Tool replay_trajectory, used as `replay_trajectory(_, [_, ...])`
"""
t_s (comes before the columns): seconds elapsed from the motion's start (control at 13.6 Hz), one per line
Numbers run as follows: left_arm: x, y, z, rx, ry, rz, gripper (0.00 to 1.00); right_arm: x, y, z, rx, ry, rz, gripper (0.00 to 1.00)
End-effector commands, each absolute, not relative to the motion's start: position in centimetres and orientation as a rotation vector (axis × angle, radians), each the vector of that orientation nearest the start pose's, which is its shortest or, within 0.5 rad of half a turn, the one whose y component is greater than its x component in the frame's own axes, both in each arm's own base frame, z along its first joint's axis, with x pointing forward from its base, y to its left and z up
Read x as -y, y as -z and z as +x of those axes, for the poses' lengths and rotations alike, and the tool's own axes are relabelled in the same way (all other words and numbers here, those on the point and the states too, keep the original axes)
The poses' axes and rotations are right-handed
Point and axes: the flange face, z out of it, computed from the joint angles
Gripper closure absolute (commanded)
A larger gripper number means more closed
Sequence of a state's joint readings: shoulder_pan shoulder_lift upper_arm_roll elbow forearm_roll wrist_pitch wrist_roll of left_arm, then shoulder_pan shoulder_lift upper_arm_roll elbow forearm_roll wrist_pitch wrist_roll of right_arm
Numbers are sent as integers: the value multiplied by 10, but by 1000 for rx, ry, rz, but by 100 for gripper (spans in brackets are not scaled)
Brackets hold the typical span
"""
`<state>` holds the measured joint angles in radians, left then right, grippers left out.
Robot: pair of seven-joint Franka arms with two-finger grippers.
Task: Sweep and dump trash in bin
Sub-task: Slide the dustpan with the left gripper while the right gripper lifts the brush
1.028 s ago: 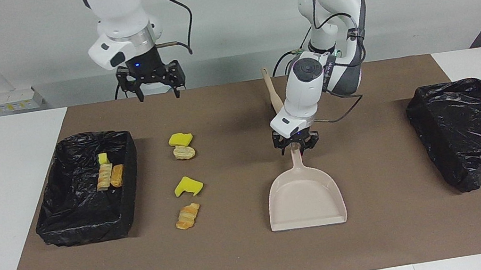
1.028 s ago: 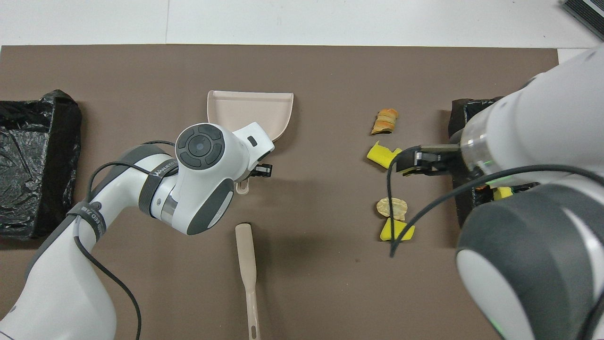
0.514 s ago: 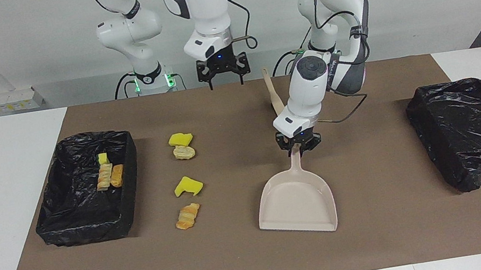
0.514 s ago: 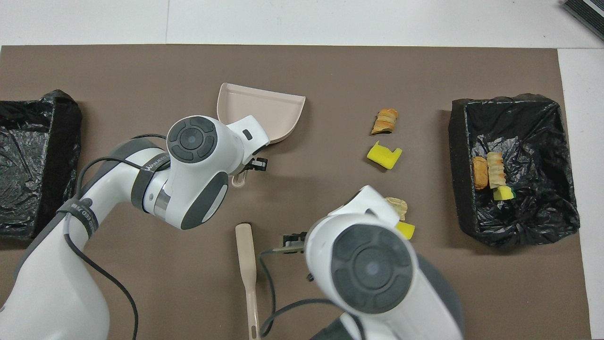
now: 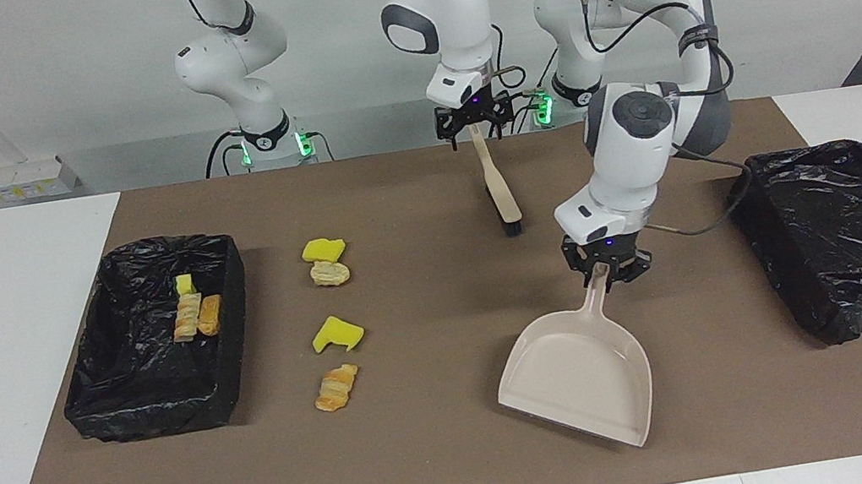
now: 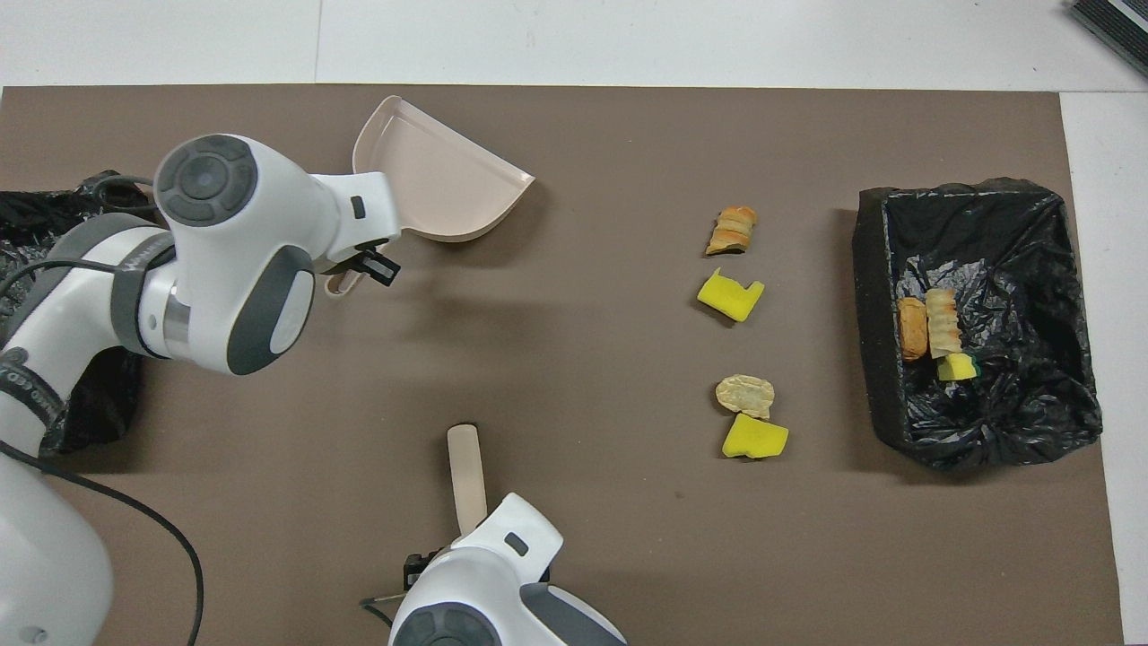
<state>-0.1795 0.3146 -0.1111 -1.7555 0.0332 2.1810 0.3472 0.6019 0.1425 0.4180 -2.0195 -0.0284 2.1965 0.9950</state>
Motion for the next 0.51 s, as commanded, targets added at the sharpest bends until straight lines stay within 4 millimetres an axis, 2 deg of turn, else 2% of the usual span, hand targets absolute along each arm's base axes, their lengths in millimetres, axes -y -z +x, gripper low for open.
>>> replay_trajectory(0.0, [127,-406,637,-1168,164,-2946,100,-500,-356,302,38,14,-3084,6])
replay_trajectory(0.07, [110,-404,637,-1195,132,-2942,100,-497,-349,296,45,7,-3089,6])
replay_trajectory(0.22, [75,-402,640,-1349,128,-2895,100,-508,-328,268,101,-22,-3093,9])
replay_trajectory(0.44, [21,-397,639,-1610,126,-2758,100,-511,-328,267,89,-22,-3090,17])
